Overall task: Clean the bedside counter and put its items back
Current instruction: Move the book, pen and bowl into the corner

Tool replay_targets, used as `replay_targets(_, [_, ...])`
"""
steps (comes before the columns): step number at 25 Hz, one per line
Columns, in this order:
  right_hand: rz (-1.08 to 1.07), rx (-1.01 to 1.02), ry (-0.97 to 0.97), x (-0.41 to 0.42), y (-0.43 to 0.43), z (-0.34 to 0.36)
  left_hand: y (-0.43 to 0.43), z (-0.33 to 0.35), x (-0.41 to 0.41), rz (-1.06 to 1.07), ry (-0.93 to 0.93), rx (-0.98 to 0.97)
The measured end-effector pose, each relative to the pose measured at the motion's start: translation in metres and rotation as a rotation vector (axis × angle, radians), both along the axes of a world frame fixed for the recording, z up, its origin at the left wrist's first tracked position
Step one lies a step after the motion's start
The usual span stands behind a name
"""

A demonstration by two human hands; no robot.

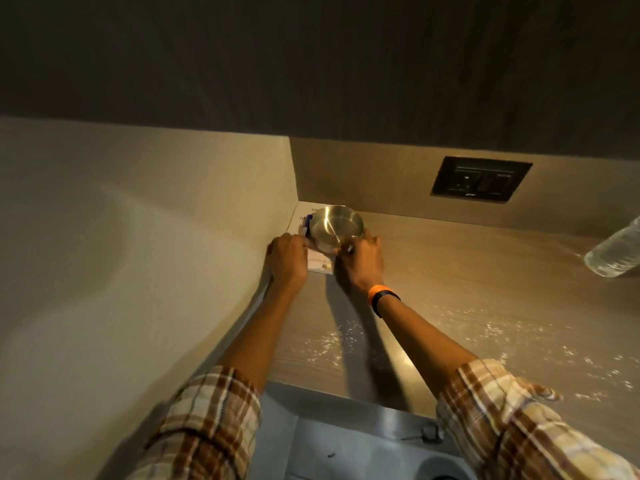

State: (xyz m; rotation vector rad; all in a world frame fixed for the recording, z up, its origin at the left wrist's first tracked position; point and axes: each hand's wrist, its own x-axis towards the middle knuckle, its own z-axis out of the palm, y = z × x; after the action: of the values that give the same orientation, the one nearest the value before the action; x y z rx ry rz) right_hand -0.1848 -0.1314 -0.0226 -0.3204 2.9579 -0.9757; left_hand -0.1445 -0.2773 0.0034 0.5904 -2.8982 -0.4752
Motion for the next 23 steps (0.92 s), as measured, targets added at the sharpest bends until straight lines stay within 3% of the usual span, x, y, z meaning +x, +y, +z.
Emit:
replay_targets(3, [-0.048, -0.024, 0.022, -0.005, -0.022, -0.001, -0.005, -0.015, -0.01, -0.049, 0.027, -0.083])
replay_targets(9, [-0.16, -0.211, 0.014, -0.014, -0.047, 0.007, -0.016, -0.027, -0.019, -0.118, 0.144, 0.051])
replay_targets(13, [-0.118, -0.336, -0.015, -0.007, -0.039, 0.007, -0.012, -0.034, -0.003, -0.167, 0.098, -0.081])
replay_targets(18, [-0.027, 0.058, 0.208, 0.017, 0.035, 0.0, 0.028, -0.034, 0.029, -0.213, 0.243, -0.056])
replay_targets(23, [-0.116, 0.22, 0.209, 0.043, 0.169, -0.022, 0.107, -0.038, 0.028, -0.452, 0.089, -0.063])
